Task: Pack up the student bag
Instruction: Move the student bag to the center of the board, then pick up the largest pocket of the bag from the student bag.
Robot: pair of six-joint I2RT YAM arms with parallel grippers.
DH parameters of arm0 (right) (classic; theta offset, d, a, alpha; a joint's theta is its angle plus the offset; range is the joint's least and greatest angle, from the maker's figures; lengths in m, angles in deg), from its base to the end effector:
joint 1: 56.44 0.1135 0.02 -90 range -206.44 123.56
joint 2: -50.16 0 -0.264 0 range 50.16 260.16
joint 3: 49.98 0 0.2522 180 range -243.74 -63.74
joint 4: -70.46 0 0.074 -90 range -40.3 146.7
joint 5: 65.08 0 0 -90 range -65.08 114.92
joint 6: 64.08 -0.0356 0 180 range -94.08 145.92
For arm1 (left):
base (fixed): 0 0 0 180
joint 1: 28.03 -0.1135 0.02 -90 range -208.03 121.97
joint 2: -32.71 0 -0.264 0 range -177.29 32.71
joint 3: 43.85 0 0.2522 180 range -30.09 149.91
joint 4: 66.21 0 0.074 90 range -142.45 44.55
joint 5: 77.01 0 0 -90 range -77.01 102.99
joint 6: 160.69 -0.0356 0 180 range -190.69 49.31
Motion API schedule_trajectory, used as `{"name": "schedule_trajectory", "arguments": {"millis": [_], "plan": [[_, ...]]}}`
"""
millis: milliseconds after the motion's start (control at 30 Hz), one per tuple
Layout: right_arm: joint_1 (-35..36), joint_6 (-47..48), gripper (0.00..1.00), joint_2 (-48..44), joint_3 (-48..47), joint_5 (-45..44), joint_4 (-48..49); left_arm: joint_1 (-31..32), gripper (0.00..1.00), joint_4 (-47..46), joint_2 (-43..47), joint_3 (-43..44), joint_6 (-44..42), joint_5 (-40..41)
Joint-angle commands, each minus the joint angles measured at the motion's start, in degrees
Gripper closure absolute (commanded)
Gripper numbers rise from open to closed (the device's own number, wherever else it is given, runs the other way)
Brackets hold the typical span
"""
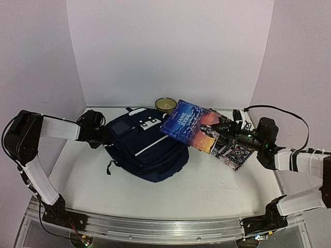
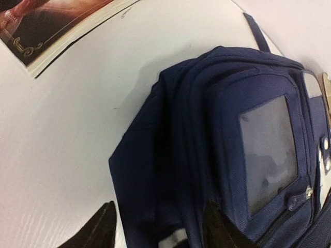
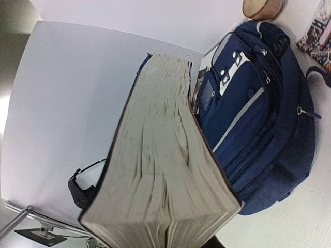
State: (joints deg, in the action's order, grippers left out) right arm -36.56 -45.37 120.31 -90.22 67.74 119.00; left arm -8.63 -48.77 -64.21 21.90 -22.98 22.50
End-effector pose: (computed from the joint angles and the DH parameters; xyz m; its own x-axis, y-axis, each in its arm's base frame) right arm 0.2211 0.1057 0.2680 -0.7136 0.4807 -0.5096 -0.5588 0.0481 0.8279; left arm 0.3224 -0.1073 0.1632 -0.6423 -0.5473 -0.5366 -0.3724 0.8347 -0.4057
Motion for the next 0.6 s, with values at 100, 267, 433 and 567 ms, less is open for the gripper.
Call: {"name": "schedule_trajectory", "arguments": {"millis": [100, 267, 433, 567], "plan": [[-1.46, 13.34, 1.00, -11.67, -2.04, -2.65, -7.42, 10.90, 0.28, 7.05, 9.50, 2.13, -14.82, 3.76], [-1.92, 13.81, 1.00, -12.33, -1.20, -3.34, -9.39, 18.62, 0.24, 8.61, 14.28, 1.11, -18.56, 0.68], [-1.86, 13.62, 1.00, -12.46, -0.66, -3.99, -10.28, 25.63, 0.22, 9.96, 18.64, 0.65, -22.15, -2.28], [-1.90, 13.81, 1.00, -12.80, -0.51, -4.56, -11.33, 32.55, 0.22, 10.98, 18.12, 2.14, -25.00, -3.87]]}}
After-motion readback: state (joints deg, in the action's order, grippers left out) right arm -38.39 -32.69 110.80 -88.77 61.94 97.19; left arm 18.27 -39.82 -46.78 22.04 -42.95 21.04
